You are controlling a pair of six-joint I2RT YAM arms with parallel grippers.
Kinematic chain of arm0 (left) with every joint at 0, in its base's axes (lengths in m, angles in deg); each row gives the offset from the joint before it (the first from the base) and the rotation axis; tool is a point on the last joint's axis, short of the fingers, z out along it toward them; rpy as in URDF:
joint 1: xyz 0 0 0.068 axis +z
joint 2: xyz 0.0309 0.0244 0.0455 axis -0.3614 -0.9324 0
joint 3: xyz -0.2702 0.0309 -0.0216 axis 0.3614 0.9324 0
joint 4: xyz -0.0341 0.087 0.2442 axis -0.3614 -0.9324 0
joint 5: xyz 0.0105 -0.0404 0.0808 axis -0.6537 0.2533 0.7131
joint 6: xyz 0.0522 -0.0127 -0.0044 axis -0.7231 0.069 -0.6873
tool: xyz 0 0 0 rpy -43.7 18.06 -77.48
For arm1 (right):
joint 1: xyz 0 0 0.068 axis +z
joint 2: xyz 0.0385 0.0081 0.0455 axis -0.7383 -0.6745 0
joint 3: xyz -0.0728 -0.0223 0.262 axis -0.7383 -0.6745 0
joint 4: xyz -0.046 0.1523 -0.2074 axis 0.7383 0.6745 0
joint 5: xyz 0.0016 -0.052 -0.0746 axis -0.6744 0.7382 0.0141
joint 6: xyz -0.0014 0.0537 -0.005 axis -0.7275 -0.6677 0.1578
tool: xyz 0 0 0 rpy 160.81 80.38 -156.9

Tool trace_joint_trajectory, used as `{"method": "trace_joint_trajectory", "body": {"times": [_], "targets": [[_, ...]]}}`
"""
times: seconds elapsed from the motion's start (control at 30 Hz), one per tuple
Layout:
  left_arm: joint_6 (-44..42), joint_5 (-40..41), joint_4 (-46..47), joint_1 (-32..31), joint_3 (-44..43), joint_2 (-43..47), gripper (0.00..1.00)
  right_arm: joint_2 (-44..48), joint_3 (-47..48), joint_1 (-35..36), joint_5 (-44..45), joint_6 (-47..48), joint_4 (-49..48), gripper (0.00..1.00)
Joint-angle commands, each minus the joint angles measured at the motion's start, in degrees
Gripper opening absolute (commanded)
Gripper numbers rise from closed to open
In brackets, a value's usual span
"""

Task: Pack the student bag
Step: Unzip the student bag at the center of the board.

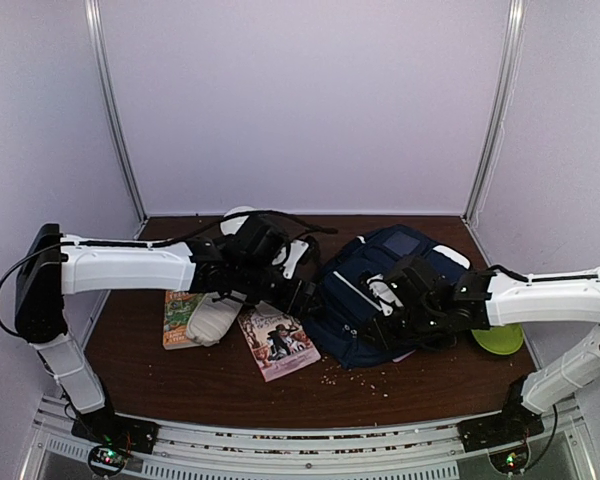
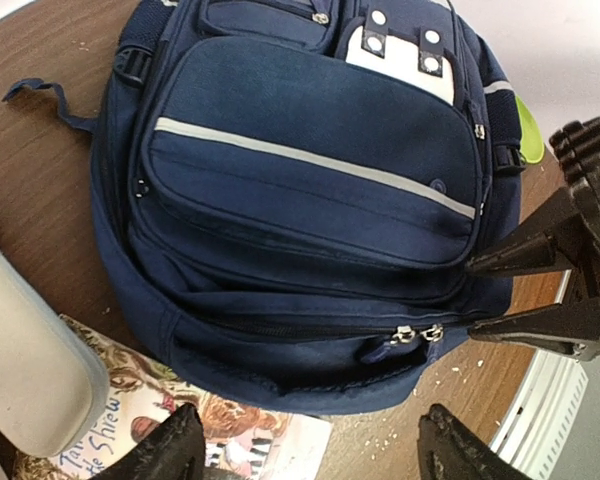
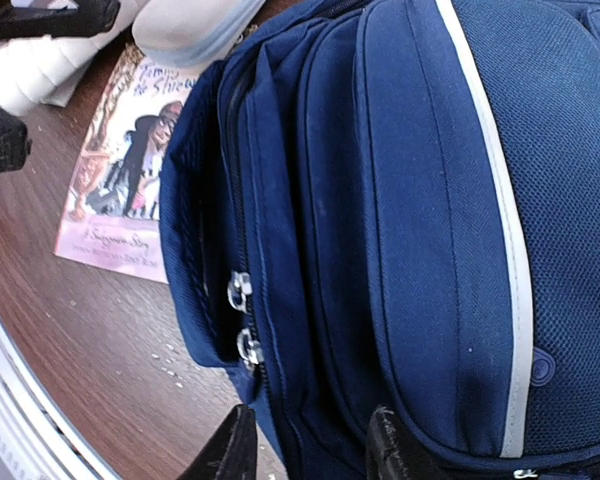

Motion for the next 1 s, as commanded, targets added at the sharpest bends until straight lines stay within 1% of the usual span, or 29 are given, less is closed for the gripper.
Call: {"method": "trace_joint_trajectory", "body": {"times": [0.0, 0.07, 0.3, 0.37, 0.4, 0.43, 0.63, 0.73, 0.87, 0.97], "targets": [[-0.2, -1.4, 1.3, -1.5, -3.9, -3.3, 0.75, -1.2, -0.1, -0.2, 2.6, 2.7, 2.5, 0.34], [-0.2, -1.7, 1.3, -1.7, -4.8, -4.5, 0.73, -1.7, -0.2, -0.1, 2.7, 3.0, 2.3, 0.31], [-0.7, -3.0, 0.7, -1.8, -8.6, -8.5, 0.71, -3.3, -1.0, 0.4, 1.2, 1.8, -0.7, 0.14], [-0.7, -3.5, 0.7, -1.9, -9.6, -9.9, 0.69, -3.3, -1.3, 0.5, 0.8, 1.1, -1.5, 0.08], [-0.8, -3.6, 0.7, -2.0, -10.0, -10.5, 0.68, -3.1, -1.7, 0.6, 0.7, 0.7, -2.0, 0.02], [-1.0, -3.7, 0.7, -2.2, -10.3, -11.1, 0.65, -2.9, -1.9, 0.7, 0.6, 0.2, -2.3, 0.0], [-2.6, -2.7, -1.3, -3.2, -11.5, -13.8, 0.51, -0.5, -4.4, 0.7, -0.4, -2.5, -5.6, 0.0], [-3.0, -1.7, -2.0, -3.5, -11.6, -14.9, 0.47, 0.7, -5.8, 0.6, -1.3, -4.0, -7.5, 0.0], [-3.1, -1.3, -2.0, -3.7, -11.8, -15.8, 0.46, 1.8, -7.2, 0.6, -1.8, -5.7, -9.3, 0.0], [-3.4, -1.1, -2.1, -4.0, -12.5, -16.6, 0.48, 2.4, -7.8, 0.6, -2.4, -6.7, -10.0, 0.0]]}}
